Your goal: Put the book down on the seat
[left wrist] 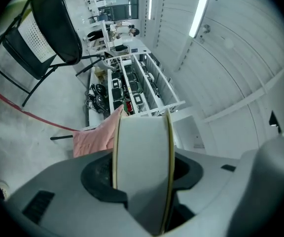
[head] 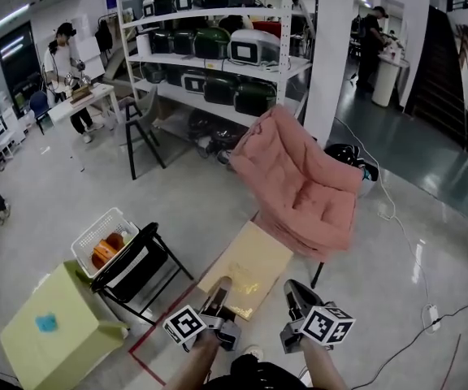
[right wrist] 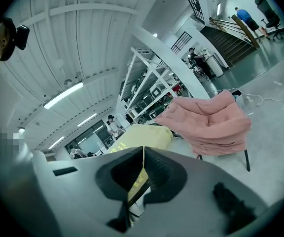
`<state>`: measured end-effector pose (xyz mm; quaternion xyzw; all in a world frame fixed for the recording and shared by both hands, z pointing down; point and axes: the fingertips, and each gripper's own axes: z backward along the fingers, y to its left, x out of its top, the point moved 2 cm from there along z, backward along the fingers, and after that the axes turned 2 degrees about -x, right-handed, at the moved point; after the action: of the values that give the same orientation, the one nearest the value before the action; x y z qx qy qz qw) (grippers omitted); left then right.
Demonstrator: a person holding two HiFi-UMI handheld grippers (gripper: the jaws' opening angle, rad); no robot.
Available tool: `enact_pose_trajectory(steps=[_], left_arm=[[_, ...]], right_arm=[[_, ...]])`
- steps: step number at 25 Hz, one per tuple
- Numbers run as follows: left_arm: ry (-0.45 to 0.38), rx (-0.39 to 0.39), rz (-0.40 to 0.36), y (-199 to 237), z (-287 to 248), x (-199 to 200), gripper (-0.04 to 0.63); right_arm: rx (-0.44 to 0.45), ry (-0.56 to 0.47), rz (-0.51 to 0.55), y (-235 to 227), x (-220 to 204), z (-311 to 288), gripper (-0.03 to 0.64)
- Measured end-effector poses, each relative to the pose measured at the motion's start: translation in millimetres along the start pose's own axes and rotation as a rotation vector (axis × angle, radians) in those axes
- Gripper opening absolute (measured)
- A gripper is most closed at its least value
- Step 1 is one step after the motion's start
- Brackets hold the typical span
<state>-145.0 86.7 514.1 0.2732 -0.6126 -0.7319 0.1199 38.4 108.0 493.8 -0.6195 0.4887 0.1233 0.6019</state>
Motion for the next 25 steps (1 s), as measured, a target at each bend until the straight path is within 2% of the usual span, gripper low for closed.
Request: enact_pose_trajectory(steps=[4,10,14,21,25], left_arm=[[0.018,0.035,-0.027,14.1,-22.1,8.1,0.230],[0.036,0.038,-0.018,23.0,-51.8,5.4,0.230],[0.048,0.041,-0.046,20.1,-61.8,8.3,0.230],[0.032,-0.031,0.042,12.1,-65.5,5.3,0.230],[0.048,0.012,0.002,19.1,-65.2,7.2,0.230]], right_arm=[[0.003,0.002,-0.008,-11.8,9.5,-19.5,0.014],[0.010,0.002,-0.003,-26.9,23.7,-38.1,0.014],[0.022,-0.012,0.006,-27.0,36.0,-44.1,0.014],[0.034,-0.022,0.000,-27.0,40.6,-47.8,0.014],[0.034,-0.014,-0.007,-29.4,38.5,-52.3,0.014]])
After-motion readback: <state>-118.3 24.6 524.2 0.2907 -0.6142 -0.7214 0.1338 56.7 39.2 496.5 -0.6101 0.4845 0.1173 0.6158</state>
